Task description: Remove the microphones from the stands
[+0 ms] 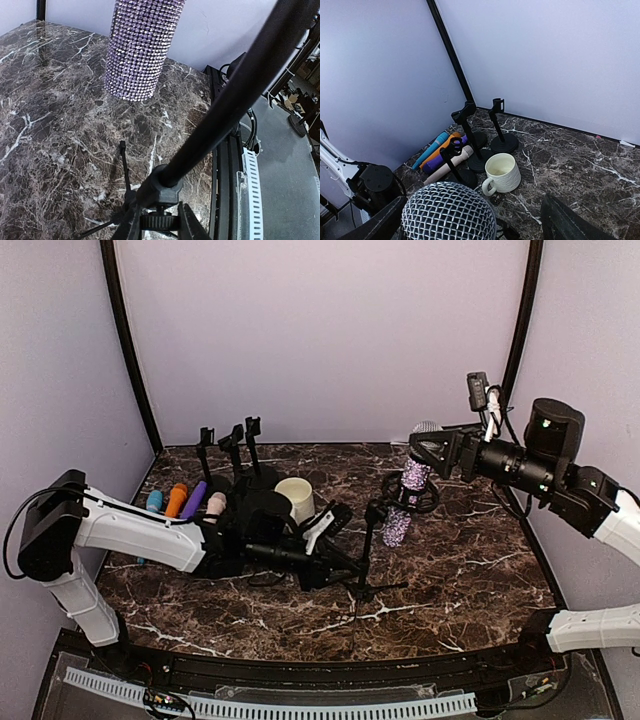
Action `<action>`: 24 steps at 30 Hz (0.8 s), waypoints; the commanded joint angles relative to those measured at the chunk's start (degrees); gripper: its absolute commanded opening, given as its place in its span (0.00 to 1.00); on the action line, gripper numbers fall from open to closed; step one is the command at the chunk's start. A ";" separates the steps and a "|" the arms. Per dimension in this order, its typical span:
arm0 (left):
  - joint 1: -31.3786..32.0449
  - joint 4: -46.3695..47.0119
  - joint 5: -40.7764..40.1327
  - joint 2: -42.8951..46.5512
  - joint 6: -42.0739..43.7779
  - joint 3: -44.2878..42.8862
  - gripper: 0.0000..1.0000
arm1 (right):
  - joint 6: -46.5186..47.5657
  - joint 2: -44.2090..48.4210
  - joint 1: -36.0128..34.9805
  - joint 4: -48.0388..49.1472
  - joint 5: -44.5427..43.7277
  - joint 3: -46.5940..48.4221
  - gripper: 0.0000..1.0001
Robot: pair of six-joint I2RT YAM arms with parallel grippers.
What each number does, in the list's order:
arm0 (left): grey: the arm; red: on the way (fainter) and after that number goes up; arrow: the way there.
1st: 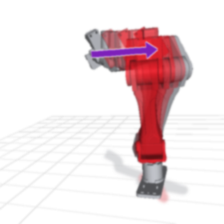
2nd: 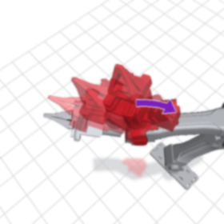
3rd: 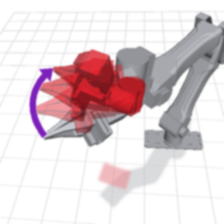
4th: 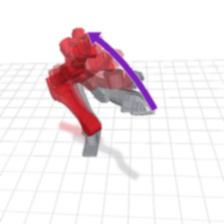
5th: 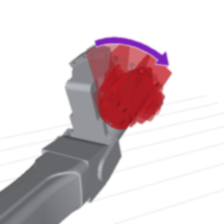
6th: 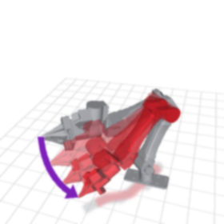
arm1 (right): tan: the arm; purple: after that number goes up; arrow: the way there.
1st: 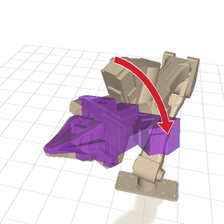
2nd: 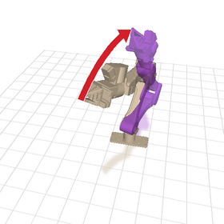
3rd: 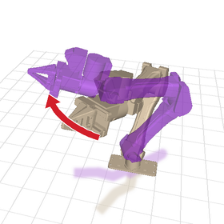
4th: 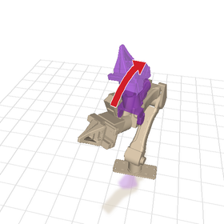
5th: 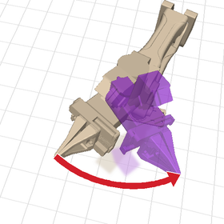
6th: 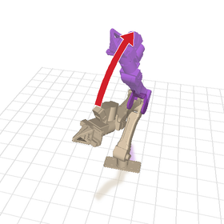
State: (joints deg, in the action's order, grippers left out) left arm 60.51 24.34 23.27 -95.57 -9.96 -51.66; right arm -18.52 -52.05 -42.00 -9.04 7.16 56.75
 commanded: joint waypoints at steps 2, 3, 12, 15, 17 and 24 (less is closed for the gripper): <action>-0.04 -3.79 1.74 2.47 -1.94 2.19 0.44 | -0.22 1.54 -0.36 2.21 -0.19 -0.36 0.92; -0.04 -3.96 1.10 3.01 -1.57 2.10 0.51 | -0.24 1.72 -0.39 2.21 -0.22 -0.33 0.92; -0.04 -6.32 -7.38 12.22 3.39 1.96 0.62 | -0.48 2.17 -0.38 2.22 0.64 -1.02 0.94; -0.04 -9.28 -11.50 14.85 3.54 -1.30 0.63 | -0.55 1.90 -0.37 2.12 1.28 -1.32 0.93; -0.04 -11.16 -13.12 15.71 3.18 -4.21 0.63 | -0.63 1.70 -0.45 2.04 1.88 -1.33 0.91; -0.04 -13.31 -14.42 15.22 0.69 -14.26 0.64 | -0.78 1.36 -0.45 2.01 2.96 -1.64 0.79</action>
State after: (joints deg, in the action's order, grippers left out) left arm 60.38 12.78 10.87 -81.62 -8.10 -60.73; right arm -19.11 -50.63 -42.02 -9.08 8.45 55.79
